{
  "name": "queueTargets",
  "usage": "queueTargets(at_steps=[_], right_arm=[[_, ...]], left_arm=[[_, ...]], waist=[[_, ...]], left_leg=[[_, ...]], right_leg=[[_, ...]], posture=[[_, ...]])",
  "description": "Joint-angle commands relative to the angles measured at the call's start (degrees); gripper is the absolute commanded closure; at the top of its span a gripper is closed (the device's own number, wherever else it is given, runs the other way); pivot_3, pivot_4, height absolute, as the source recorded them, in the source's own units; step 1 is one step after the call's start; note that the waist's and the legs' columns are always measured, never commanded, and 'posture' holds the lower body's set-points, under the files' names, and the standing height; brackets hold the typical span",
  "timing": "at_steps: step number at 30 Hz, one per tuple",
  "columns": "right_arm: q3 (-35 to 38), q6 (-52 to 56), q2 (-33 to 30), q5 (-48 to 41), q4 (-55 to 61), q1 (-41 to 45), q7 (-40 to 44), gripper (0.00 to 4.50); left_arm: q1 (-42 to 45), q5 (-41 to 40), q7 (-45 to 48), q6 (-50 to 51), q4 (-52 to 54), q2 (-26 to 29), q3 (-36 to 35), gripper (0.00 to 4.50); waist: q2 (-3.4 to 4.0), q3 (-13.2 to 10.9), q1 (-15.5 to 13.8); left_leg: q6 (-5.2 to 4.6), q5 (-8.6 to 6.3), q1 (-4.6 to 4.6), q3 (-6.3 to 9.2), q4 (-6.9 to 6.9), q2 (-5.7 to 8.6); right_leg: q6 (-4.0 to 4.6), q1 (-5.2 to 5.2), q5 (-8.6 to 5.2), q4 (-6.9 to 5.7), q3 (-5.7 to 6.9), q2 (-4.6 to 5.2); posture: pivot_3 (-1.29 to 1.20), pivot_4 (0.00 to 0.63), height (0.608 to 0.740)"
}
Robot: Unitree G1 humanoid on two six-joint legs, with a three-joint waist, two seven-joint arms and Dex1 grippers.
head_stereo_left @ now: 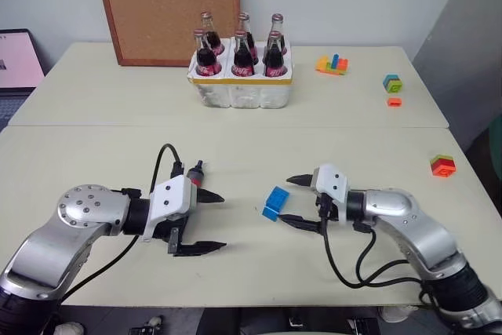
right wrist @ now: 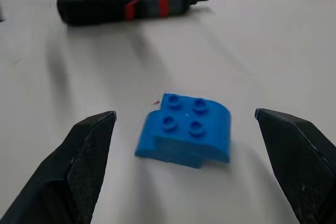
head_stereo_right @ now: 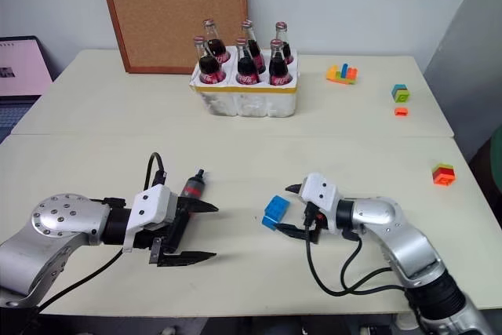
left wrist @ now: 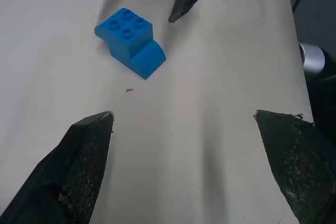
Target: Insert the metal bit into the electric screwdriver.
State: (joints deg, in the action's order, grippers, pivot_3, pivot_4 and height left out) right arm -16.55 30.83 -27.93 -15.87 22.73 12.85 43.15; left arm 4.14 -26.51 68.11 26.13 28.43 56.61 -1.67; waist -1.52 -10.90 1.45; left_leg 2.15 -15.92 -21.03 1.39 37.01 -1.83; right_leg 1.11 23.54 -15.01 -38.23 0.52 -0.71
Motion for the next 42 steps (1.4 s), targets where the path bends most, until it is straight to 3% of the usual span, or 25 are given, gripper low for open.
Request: queueTargets(at_steps=[1,9,12,16,25,36,42], right_arm=[[0.45,0.69,3.25,0.75,-0.45,-0.33,-4.40,0.03],[-0.42,3.78,5.77,0.21,-1.36,-0.33,-5.40,0.03],[-1.06,4.51,5.45,0.26,-1.11,-0.46,-4.53,0.48],[-1.47,4.56,5.53,0.86,-1.13,-0.35,-4.56,1.66],[-0.78,1.96,4.69,2.57,-0.81,0.39,-5.44,3.28],[0.75,-2.38,0.38,4.21,2.42,-0.82,-4.90,3.29],[5.11,-3.46,-2.26,3.38,5.21,-1.87,-4.70,3.29]], left_arm=[[1.82,-0.47,-0.20,0.63,1.44,0.01,0.79,0.00],[3.80,0.31,0.14,0.07,0.08,-0.74,2.91,0.00],[3.69,0.70,0.34,-0.67,-0.32,-0.82,3.17,0.00],[3.16,0.98,0.45,-1.84,-0.97,-0.96,3.28,0.00],[2.49,1.74,0.52,-3.93,-2.34,-1.58,3.38,0.00],[2.65,2.00,0.56,-4.99,-3.25,-2.17,3.53,0.00],[4.55,0.93,-0.58,-4.00,-2.60,-4.04,3.67,0.00]], waist=[[-0.03,0.02,0.05],[-0.03,0.02,0.08],[-0.03,0.02,0.08],[-0.03,0.02,0.09],[-0.04,0.03,0.12],[-0.05,0.03,0.05],[-0.05,0.03,0.06]], left_leg=[[0.00,0.00,0.05,0.00,0.00,0.00],[0.00,0.00,0.14,0.00,0.03,0.03],[0.00,0.01,0.16,0.00,0.03,0.03],[0.00,0.00,0.16,0.00,0.03,0.03],[0.00,0.01,0.19,0.00,0.04,0.02],[0.01,0.01,0.17,-0.02,0.08,0.05],[0.01,0.01,0.17,0.00,0.08,0.05]], right_leg=[[0.00,-0.02,0.00,-0.02,0.00,0.00],[0.01,0.02,-0.01,-0.35,-0.02,-0.02],[0.02,0.04,-0.01,-0.39,-0.02,-0.03],[0.02,0.05,-0.02,-0.39,-0.02,-0.03],[0.02,0.04,-0.02,-0.45,-0.02,-0.04],[0.02,0.05,-0.02,-0.50,-0.04,-0.02],[0.02,0.05,-0.02,-0.50,-0.01,-0.02]], posture=[[0.00,0.150,0.740],[0.00,0.150,0.740],[0.00,0.150,0.740],[0.00,0.150,0.740],[0.00,0.150,0.740],[0.00,0.150,0.740],[0.00,0.150,0.740]])
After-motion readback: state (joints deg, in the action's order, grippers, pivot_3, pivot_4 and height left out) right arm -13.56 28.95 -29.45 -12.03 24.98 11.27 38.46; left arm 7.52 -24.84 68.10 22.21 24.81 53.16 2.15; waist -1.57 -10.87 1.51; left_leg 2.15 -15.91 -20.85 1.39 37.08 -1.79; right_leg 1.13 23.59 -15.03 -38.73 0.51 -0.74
